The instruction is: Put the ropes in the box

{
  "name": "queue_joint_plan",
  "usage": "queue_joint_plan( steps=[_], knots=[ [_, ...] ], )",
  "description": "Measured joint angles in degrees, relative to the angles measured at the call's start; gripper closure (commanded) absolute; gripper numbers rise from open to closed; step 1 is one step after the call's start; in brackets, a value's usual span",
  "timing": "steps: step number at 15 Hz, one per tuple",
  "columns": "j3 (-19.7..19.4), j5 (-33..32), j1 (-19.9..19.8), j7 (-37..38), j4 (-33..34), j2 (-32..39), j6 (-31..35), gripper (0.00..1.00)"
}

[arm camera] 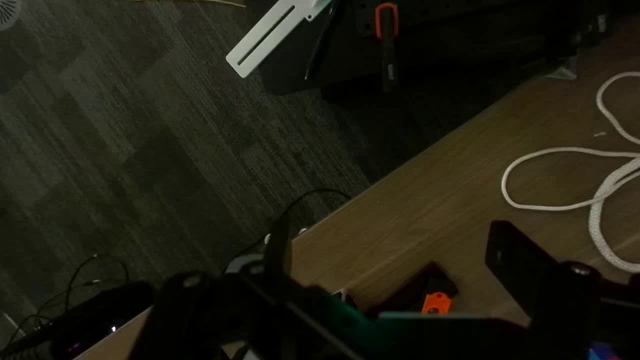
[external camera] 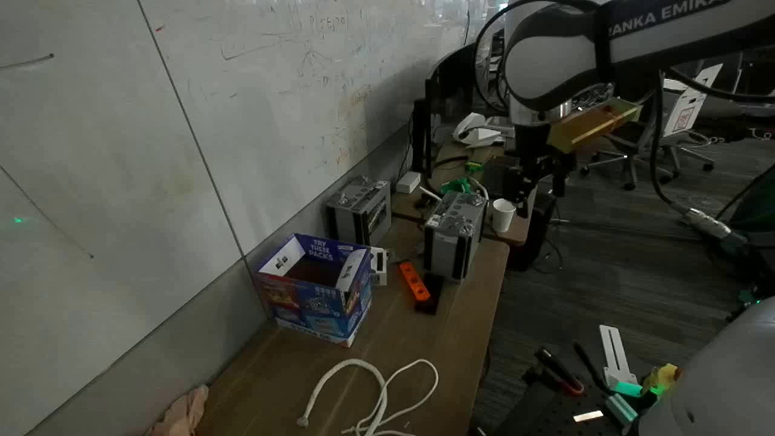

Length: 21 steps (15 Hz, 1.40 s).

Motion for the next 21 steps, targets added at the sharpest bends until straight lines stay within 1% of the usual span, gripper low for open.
queue_joint_plan(
  steps=[7, 10, 12, 15, 18, 21],
  knots=[
    [-0.1, 0.0, 0.1, 0.0, 0.6, 0.0, 0.1, 0.00],
    [-0.6, 1.5, 1.0, -0.1, -1.4, 0.2, 1.5, 0.00],
    [-0.9, 5.1, 2.3, 0.0, -4.7, 0.4, 5.1, 0.00],
    [-0.1, 13.7, 5.3, 2.9, -10.9, 1.9, 12.0, 0.00],
    [2.8, 23.3, 9.6, 6.2, -16.0, 6.0, 21.6, 0.00],
    [6.8, 30.8, 14.5, 8.6, -17.9, 13.1, 32.3, 0.00]
  ],
)
